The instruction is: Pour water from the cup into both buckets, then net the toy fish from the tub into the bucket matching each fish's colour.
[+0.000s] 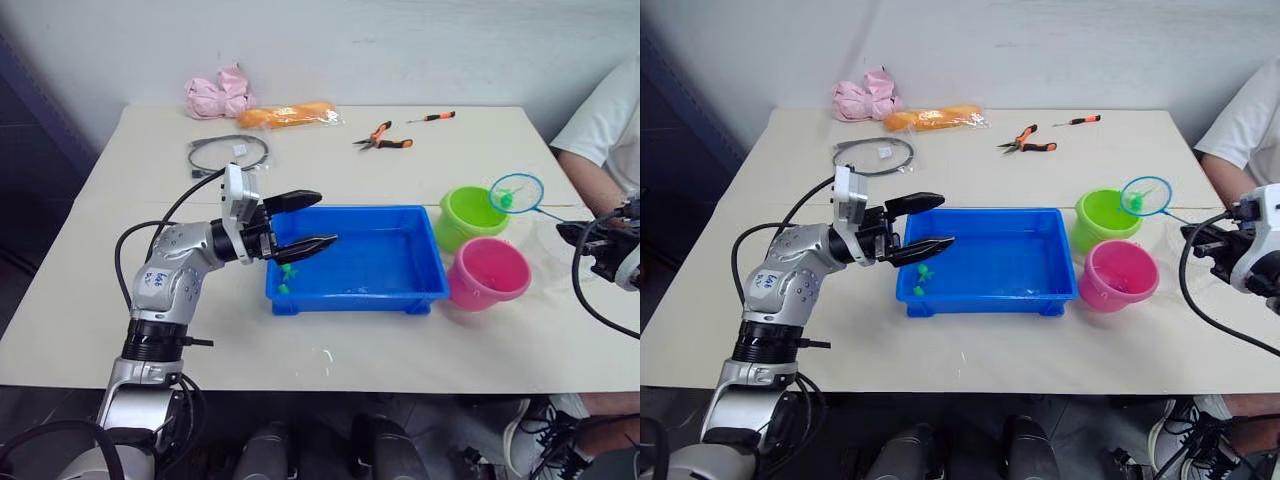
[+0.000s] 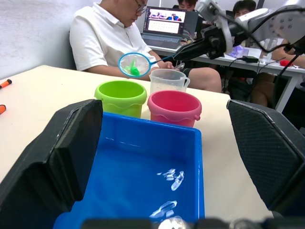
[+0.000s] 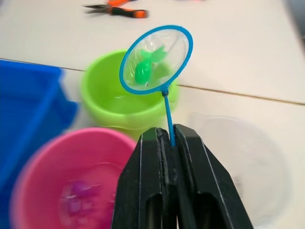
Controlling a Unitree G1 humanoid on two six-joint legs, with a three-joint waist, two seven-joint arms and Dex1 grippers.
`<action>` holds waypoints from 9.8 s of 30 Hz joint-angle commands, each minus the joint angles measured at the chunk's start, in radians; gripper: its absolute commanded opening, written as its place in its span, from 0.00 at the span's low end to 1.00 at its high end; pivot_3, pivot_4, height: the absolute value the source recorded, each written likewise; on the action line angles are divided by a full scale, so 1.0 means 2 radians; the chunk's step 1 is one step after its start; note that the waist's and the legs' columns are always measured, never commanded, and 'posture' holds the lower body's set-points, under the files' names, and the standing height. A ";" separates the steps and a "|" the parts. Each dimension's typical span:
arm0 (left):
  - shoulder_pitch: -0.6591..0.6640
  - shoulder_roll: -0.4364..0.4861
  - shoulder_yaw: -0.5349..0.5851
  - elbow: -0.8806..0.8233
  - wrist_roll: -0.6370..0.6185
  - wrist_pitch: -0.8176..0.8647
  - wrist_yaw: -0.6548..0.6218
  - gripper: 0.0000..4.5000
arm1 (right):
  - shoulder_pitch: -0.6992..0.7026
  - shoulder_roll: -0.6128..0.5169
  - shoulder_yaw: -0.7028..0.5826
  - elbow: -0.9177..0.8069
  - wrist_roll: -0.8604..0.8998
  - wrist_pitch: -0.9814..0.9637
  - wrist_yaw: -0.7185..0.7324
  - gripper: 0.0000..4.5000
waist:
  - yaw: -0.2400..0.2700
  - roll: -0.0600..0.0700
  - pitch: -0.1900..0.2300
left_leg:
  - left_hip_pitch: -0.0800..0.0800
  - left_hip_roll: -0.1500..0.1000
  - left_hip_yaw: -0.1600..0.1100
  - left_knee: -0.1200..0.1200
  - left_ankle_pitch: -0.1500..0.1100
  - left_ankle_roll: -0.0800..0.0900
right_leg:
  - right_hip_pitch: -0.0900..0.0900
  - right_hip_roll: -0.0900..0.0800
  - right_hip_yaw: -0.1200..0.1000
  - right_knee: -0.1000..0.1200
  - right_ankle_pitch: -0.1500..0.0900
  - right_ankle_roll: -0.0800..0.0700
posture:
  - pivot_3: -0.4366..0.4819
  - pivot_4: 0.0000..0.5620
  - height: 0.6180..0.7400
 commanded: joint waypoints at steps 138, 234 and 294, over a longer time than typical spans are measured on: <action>0.059 -0.043 0.013 -0.111 0.033 0.015 0.166 0.99 | -0.041 0.012 -0.066 -0.143 0.044 0.165 0.001 0.00 | 0.004 0.000 0.000 | -0.001 -0.001 -0.001 0.000 0.000 0.001 | 0.000 -0.001 0.001 0.000 0.000 0.000 | 0.48 0.27 1.00; 0.126 0.189 0.075 -0.174 0.019 0.160 0.147 0.99 | -0.256 0.312 0.408 0.049 -0.110 0.075 -0.076 0.00 | -0.021 0.000 0.000 | -0.001 -0.001 -0.002 -0.001 0.001 0.000 | -0.001 -0.004 -0.002 0.001 0.000 -0.001 | 0.48 0.27 1.00; 0.011 -0.001 -0.017 -0.050 -0.001 -0.003 0.025 0.99 | 0.046 -0.004 -0.032 -0.097 0.006 -0.027 0.024 0.00 | 0.006 0.000 0.000 | -0.001 -0.002 -0.001 -0.001 0.001 0.002 | 0.000 -0.003 -0.002 -0.002 0.001 0.000 | 0.48 0.27 1.00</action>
